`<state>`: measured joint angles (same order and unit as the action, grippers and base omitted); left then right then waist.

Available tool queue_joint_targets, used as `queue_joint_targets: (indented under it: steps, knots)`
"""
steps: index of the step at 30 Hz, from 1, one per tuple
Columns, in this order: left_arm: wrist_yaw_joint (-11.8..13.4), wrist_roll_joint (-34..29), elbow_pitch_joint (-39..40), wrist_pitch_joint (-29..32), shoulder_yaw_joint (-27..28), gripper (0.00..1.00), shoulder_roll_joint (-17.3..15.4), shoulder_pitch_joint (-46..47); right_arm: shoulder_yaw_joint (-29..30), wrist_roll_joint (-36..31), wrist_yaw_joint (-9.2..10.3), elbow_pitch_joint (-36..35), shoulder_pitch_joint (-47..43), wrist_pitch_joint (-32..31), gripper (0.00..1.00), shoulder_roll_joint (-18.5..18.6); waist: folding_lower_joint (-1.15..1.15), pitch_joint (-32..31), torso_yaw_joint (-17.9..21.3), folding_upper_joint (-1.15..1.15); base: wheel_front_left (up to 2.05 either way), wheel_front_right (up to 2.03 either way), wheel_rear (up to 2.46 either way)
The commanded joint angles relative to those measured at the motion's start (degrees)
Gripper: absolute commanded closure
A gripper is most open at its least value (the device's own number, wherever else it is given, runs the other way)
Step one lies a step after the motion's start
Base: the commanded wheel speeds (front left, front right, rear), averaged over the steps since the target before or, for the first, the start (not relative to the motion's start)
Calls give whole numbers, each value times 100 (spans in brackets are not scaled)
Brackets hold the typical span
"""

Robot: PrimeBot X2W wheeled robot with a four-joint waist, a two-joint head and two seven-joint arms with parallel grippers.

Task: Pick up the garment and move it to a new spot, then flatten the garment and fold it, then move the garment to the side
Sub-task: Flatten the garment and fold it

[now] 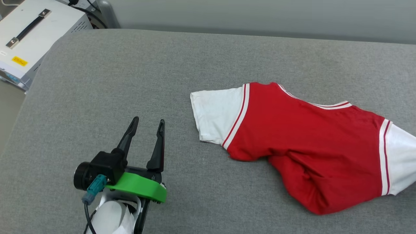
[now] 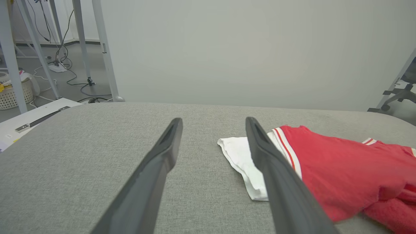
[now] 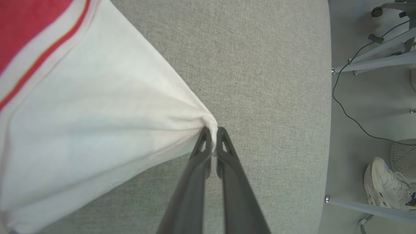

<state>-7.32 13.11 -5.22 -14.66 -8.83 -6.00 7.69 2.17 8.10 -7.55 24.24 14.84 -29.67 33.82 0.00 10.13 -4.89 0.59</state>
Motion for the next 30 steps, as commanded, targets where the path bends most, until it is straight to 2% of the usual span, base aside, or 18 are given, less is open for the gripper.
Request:
queue_joint_targets:
  steps: [1,2,3,7,12,13,18,21,27,30]
  knots:
    - [-16,29,-3,-34,4,0,-49,139,-45,-38,6,203,159,90,100,10,0,94,-4,-59,0,0,0]
    - [-16,31,-7,-34,4,0,-56,164,-37,-24,6,318,239,163,71,-7,0,112,0,-59,0,0,0]
    - [-16,33,-17,-34,4,0,-64,190,-3,-42,6,453,333,270,0,-33,0,129,6,-59,0,0,0]
    - [-16,32,-84,-34,14,0,-74,245,89,-143,6,778,571,714,0,-222,0,117,67,-59,0,0,0]
    - [-16,34,-171,-34,48,0,-99,236,159,-230,6,824,695,1326,0,-483,0,-49,229,-59,0,0,0]
    - [-16,47,-192,-34,55,0,-107,222,328,-39,6,683,692,1765,0,-745,0,-162,322,-59,0,0,0]
    - [-16,133,-224,-34,49,0,-110,208,341,78,6,183,484,2618,0,-996,0,-321,458,-59,0,0,0]
    - [-16,168,-229,-34,43,0,-104,197,483,223,6,-142,223,3152,0,-1276,0,-399,498,-59,0,0,0]
    - [-16,275,-219,-34,105,0,-80,36,755,249,6,-939,-366,4036,0,-2038,0,-413,677,-59,0,0,0]
    - [-16,293,-254,-34,67,0,-140,13,862,139,6,-1170,-549,4261,0,-2355,0,-356,770,-59,0,0,0]
